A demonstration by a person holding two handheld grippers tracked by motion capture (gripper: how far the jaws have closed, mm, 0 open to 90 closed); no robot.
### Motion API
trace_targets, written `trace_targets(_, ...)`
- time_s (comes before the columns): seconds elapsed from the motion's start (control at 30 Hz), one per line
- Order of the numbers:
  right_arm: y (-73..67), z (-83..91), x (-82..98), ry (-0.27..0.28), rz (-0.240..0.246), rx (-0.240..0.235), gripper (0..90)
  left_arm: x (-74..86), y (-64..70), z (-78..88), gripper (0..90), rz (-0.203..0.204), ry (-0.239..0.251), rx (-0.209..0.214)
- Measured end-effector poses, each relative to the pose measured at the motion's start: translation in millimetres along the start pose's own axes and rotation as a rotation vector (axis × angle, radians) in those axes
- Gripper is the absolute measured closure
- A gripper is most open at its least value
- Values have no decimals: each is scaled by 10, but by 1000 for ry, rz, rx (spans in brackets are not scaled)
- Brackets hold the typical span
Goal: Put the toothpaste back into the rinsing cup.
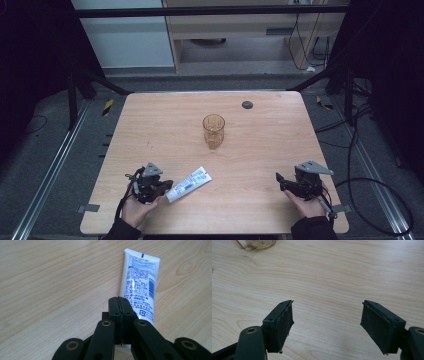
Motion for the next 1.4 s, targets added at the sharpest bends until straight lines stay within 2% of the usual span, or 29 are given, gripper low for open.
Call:
trace_targets(0.27, 12, -3, 8, -5, -2, 3, 248, 22, 78, 29, 897, -15, -2, 11)
trace_targets(0.43, 21, 4, 4, -2, -6, 7, 247, -30, 21, 85, 890, -8, 11, -2)
trace_targets(0.67, 43, 17, 6, -1, -15, 15, 242, -153, -59, 214, 827, -3, 33, -14)
trace_targets(0.73, 48, 18, 9, 0, -16, 20, 234, -198, -70, 244, 786, -8, 30, -11)
trace_targets(0.87, 48, 24, 4, 2, -14, 28, 233, -299, -55, 253, 715, -33, 17, -5)
trace_targets(0.97, 65, 25, -1, 3, -15, 32, 233, -404, -8, 222, 612, -65, 1, 5)
trace_targets(1.07, 69, 28, 2, 0, -24, 32, 234, -452, 18, 204, 539, -79, -11, 6)
trace_targets(1.1, 75, 28, 3, 0, -25, 35, 235, -493, 50, 174, 521, -96, -23, 9)
trace_targets(1.3, 78, 28, 3, -1, -24, 33, 236, -580, 134, 67, 467, -137, -61, 17)
trace_targets(1.4, 78, 27, 4, -4, -27, 33, 238, -596, 163, 29, 449, -144, -76, 21)
Point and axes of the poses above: each handheld gripper's, and its own axes: z roughly backward along the jaws, x roughly out of its underside, y roughly to its right, the point moved 4 cm from there along -z, roughly forward along the jaws, and after that the axes turned 1 degree about y, right-handed, at the moved point
